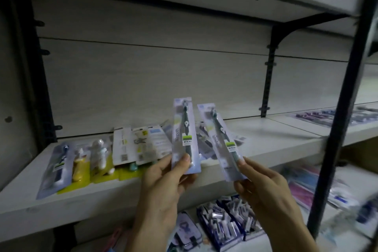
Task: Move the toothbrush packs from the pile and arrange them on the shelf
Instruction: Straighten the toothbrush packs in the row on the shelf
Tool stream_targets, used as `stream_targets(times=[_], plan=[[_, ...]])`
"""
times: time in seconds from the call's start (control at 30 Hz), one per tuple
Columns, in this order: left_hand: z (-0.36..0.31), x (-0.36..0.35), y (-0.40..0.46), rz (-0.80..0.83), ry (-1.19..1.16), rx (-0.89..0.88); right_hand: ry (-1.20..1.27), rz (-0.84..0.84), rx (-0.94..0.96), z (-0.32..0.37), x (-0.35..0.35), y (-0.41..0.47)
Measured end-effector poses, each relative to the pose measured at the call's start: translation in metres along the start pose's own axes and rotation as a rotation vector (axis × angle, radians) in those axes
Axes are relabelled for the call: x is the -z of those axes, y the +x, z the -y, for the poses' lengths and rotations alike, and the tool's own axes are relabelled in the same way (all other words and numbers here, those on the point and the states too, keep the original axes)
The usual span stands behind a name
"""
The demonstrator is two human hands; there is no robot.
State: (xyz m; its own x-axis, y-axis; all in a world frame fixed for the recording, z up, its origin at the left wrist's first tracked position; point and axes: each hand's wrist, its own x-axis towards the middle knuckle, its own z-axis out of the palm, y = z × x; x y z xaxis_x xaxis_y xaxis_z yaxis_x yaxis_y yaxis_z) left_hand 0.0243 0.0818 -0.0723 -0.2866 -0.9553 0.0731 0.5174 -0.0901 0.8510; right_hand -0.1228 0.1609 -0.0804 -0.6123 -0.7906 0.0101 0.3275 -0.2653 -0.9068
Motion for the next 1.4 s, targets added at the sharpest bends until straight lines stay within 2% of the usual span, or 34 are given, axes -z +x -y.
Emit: stream_targets(times=[0.27, 0.47, 0.63, 0.97, 1.2, 1.4], plan=[[0.063, -0.073, -0.026, 0.007, 0.044, 0.101, -0.077, -0.065, 0.023, 0.027, 0.086, -0.001], [0.111, -0.128, -0.046, 0.028, 0.169, 0.066, -0.136, -0.152, 0.096, 0.054, 0.173, 0.001], [0.148, -0.185, -0.067, 0.069, 0.248, 0.032, -0.224, -0.146, 0.173, 0.086, 0.242, -0.005], [0.217, -0.293, -0.093, 0.283, 0.310, -0.065, -0.269, -0.226, 0.205, 0.142, 0.350, 0.001], [0.278, -0.371, -0.082, 0.427, 0.370, -0.049, -0.234, -0.360, 0.215, 0.169, 0.436, 0.032], [0.329, -0.443, -0.059, 0.494, 0.405, -0.010, -0.272, -0.385, 0.210, 0.196, 0.496, 0.091]])
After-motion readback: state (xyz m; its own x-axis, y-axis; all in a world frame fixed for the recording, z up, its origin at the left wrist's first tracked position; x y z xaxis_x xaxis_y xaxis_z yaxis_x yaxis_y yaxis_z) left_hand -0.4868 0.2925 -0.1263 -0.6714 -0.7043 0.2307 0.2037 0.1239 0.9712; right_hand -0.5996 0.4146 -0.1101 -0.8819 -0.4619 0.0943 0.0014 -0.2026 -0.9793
